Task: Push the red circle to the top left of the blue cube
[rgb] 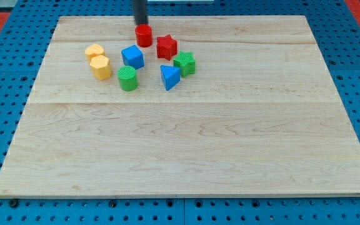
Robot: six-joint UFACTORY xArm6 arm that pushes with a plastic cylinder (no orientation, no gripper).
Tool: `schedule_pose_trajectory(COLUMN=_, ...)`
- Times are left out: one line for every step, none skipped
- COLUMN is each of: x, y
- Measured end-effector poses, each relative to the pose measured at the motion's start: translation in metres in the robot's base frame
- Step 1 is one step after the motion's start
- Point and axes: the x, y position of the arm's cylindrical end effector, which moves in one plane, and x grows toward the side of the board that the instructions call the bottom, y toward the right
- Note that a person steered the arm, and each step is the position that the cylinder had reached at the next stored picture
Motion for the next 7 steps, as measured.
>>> schedule_pose_trajectory(x=0.027, y=0.022)
schedule_pose_trajectory(x=0.051, y=-0.028)
schedule_pose_trajectory(x=0.067, y=-0.054)
schedule_pose_trajectory(x=0.043, y=-0.039)
schedule_pose_trajectory(x=0.04, y=-0.091)
schedule_pose_trajectory(x=0.038, y=-0.121)
schedule_pose_trajectory(x=0.038, y=-0.121)
